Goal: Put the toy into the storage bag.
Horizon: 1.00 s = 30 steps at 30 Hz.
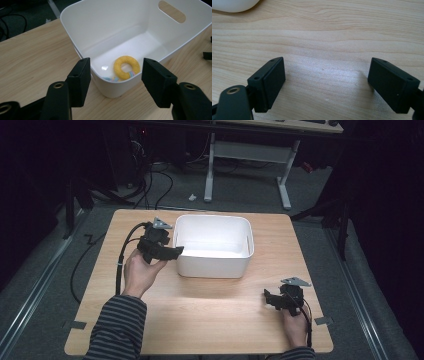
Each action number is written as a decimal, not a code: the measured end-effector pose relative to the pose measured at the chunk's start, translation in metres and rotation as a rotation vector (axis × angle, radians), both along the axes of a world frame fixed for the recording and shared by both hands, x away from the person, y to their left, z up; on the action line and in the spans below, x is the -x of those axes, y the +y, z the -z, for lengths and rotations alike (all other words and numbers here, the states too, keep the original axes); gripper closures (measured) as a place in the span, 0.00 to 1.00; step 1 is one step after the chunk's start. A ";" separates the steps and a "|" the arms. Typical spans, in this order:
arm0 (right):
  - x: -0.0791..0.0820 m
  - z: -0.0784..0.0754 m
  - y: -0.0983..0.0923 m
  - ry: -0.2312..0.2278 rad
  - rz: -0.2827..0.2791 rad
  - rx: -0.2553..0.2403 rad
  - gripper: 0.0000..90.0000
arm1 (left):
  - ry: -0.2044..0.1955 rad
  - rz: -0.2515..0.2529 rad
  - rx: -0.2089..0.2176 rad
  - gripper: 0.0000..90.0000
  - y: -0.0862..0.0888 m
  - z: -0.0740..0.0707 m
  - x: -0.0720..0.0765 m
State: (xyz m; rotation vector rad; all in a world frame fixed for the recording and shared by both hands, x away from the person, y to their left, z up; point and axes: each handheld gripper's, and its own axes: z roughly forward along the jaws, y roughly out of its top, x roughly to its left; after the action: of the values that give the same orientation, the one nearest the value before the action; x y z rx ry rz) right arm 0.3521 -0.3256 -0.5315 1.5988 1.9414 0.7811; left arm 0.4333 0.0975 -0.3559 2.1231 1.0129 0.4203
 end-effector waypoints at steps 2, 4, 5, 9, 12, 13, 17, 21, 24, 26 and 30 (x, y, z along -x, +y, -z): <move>0.000 0.000 0.000 -0.001 -0.002 0.002 0.16 | -0.005 0.000 -0.005 0.45 0.002 -0.001 0.002; 0.000 0.000 0.000 -0.001 -0.002 0.002 0.16 | -0.006 -0.003 -0.007 0.45 0.003 -0.001 0.003; 0.000 0.000 0.000 -0.001 -0.002 0.002 0.16 | -0.006 -0.005 -0.005 0.45 0.005 -0.001 0.004; 0.000 0.000 0.000 -0.001 -0.002 0.002 0.16 | -0.009 -0.010 0.000 0.45 0.010 0.000 0.007; 0.000 0.000 0.000 0.000 0.000 0.000 0.16 | -0.012 -0.017 0.000 0.45 0.015 0.002 0.010; 0.000 0.000 0.000 -0.001 -0.002 0.002 0.16 | -0.012 -0.020 0.001 0.45 0.017 0.003 0.011; 0.000 0.000 0.000 0.000 0.000 0.001 0.16 | -0.012 -0.017 -0.012 0.45 0.020 0.003 0.015; 0.000 0.000 0.000 0.003 0.002 -0.002 0.16 | -0.022 -0.010 -0.010 0.44 0.023 0.002 0.020; 0.000 0.000 0.000 0.002 0.000 -0.001 0.16 | -0.022 -0.013 -0.009 0.45 0.026 0.003 0.023; 0.000 0.000 0.000 0.002 0.001 -0.002 0.16 | -0.021 -0.015 -0.009 0.45 0.028 0.005 0.025; 0.000 0.000 0.000 0.003 0.001 -0.003 0.16 | -0.033 -0.022 0.013 0.45 0.034 0.009 0.030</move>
State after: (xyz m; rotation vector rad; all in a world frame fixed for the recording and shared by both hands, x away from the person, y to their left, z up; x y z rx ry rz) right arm 0.3517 -0.3253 -0.5313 1.6034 1.9418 0.7815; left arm 0.4035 0.1318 -0.3648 2.0884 1.0185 0.4561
